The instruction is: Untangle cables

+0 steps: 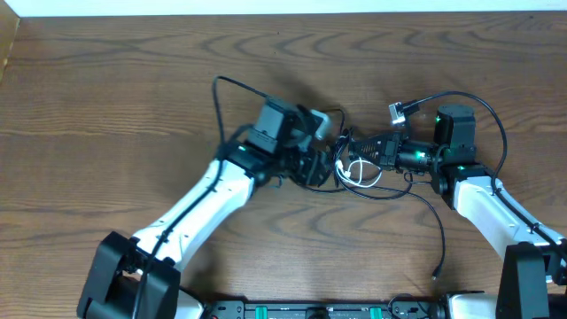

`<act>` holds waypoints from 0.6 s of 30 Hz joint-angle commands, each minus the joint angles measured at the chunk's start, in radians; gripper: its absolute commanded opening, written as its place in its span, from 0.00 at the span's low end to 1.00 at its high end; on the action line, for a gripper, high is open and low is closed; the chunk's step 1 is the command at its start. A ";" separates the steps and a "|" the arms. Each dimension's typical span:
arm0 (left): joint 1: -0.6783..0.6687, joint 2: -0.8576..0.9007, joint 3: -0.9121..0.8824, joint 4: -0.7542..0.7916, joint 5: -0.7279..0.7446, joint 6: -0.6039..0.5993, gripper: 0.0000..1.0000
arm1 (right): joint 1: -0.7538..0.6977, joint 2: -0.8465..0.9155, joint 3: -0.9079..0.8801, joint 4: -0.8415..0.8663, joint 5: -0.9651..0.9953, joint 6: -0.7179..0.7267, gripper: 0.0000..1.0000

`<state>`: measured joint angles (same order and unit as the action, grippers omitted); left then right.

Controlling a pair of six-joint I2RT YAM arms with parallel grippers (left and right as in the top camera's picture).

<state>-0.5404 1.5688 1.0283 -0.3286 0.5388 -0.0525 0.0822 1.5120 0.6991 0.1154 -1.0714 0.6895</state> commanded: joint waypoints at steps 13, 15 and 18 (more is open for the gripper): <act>-0.127 0.067 0.008 0.037 -0.215 0.016 0.36 | -0.007 0.003 0.005 -0.045 0.007 0.020 0.01; -0.128 0.098 0.008 0.079 -0.210 -0.017 0.36 | -0.007 0.003 0.005 -0.057 0.007 0.020 0.01; -0.135 0.134 0.008 0.104 -0.212 -0.035 0.36 | -0.007 0.003 0.005 -0.056 0.008 0.020 0.01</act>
<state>-0.6651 1.6718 1.0283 -0.2344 0.3389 -0.0582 0.0822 1.5120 0.6991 0.0616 -1.0538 0.7055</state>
